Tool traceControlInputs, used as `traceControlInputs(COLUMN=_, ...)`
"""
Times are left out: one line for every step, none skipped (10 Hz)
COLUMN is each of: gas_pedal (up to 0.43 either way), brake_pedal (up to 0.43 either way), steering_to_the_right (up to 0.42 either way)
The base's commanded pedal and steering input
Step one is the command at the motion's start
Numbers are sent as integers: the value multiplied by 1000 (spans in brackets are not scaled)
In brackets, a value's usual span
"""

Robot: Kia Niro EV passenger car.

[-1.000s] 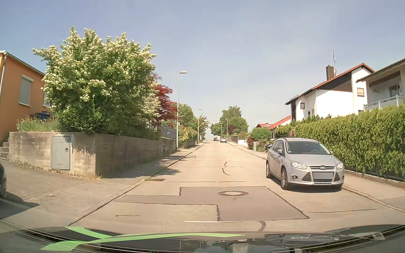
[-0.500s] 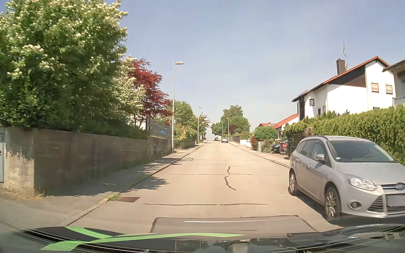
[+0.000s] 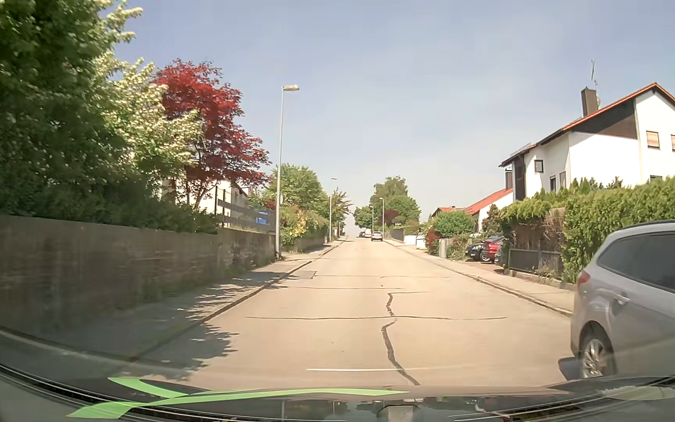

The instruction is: Follow the waypoints while adhering to traffic rules and regulations

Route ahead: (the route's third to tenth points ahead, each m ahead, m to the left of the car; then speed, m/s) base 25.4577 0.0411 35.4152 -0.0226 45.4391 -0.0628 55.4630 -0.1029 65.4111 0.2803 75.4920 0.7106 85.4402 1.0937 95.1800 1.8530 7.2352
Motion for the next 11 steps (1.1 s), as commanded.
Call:
traceControlInputs(gas_pedal=110, brake_pedal=0, steering_to_the_right=-5)
traceControlInputs(gas_pedal=110, brake_pedal=0, steering_to_the_right=-6)
traceControlInputs(gas_pedal=110, brake_pedal=0, steering_to_the_right=-6)
traceControlInputs(gas_pedal=110, brake_pedal=0, steering_to_the_right=-6)
traceControlInputs(gas_pedal=110, brake_pedal=0, steering_to_the_right=-5)
traceControlInputs(gas_pedal=110, brake_pedal=0, steering_to_the_right=-5)
traceControlInputs(gas_pedal=110, brake_pedal=0, steering_to_the_right=-5)
traceControlInputs(gas_pedal=110, brake_pedal=0, steering_to_the_right=-5)
traceControlInputs(gas_pedal=110, brake_pedal=0, steering_to_the_right=-5)
traceControlInputs(gas_pedal=110, brake_pedal=0, steering_to_the_right=-5)
traceControlInputs(gas_pedal=110, brake_pedal=0, steering_to_the_right=-5)
